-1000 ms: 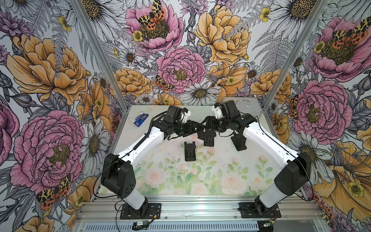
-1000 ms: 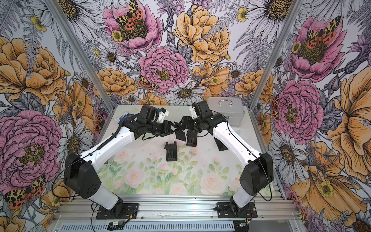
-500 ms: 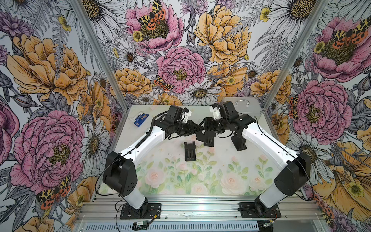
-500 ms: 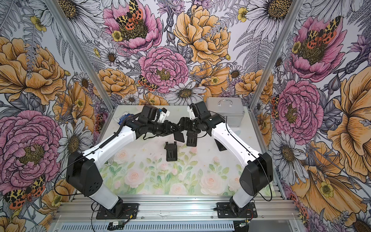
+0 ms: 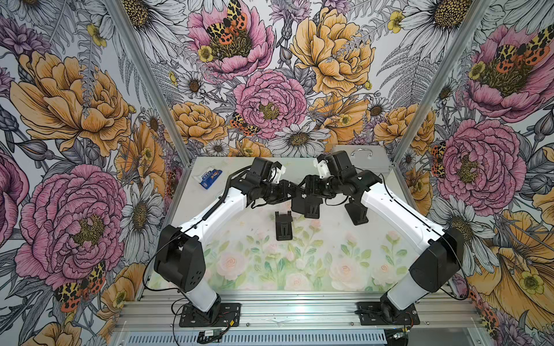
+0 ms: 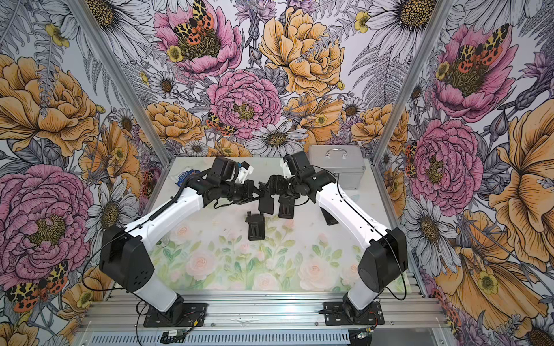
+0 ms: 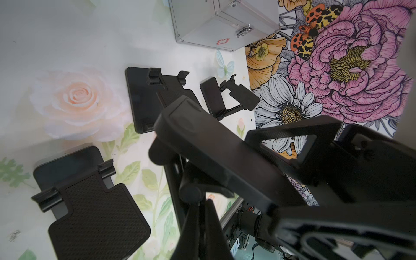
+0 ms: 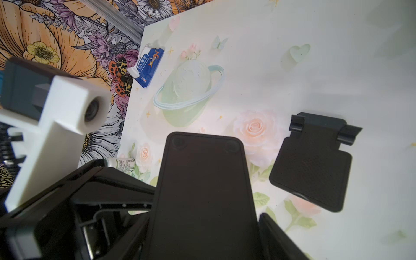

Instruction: Open the phone stand

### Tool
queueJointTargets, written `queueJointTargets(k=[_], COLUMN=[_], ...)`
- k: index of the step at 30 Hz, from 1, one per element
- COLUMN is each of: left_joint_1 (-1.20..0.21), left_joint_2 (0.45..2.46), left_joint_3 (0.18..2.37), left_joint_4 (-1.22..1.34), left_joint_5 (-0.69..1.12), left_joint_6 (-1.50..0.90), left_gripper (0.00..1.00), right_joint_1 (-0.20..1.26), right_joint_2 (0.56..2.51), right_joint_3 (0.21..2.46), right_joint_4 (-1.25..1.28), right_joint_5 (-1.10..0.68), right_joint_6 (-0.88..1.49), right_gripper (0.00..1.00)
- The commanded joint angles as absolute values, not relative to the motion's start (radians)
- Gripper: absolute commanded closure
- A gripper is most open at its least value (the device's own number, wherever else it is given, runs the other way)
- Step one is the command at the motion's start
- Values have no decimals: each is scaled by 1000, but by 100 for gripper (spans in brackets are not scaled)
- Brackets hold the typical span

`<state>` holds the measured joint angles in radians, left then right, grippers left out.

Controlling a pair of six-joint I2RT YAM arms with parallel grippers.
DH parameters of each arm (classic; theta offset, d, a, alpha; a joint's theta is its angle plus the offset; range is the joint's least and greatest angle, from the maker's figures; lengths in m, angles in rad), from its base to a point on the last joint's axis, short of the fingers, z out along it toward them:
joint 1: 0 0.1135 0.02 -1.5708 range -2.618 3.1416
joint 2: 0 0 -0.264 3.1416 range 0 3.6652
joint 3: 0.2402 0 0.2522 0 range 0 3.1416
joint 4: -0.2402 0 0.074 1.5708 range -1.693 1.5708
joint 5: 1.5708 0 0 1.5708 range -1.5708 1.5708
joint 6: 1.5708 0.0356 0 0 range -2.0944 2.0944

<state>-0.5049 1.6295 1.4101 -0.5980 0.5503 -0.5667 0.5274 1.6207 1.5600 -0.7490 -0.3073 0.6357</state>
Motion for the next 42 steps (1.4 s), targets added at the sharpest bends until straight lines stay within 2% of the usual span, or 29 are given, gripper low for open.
queueJointTargets(k=[1, 32, 42], left_joint_1=[-523, -640, -698], left_joint_2=[1603, 1484, 1471], left_joint_3=[1422, 1356, 1384], left_joint_4=[-592, -628, -638], left_joint_5=[586, 635, 638], left_joint_6=[-504, -378, -355], left_gripper=[100, 100, 100], right_joint_1=[535, 375, 365], right_joint_2=[1631, 1702, 1762], right_joint_3=[1621, 1747, 1789], right_joint_4=[-718, -718, -716], right_joint_5=[-296, -329, -345], right_joint_6=[652, 679, 691], right_gripper=[76, 78, 78])
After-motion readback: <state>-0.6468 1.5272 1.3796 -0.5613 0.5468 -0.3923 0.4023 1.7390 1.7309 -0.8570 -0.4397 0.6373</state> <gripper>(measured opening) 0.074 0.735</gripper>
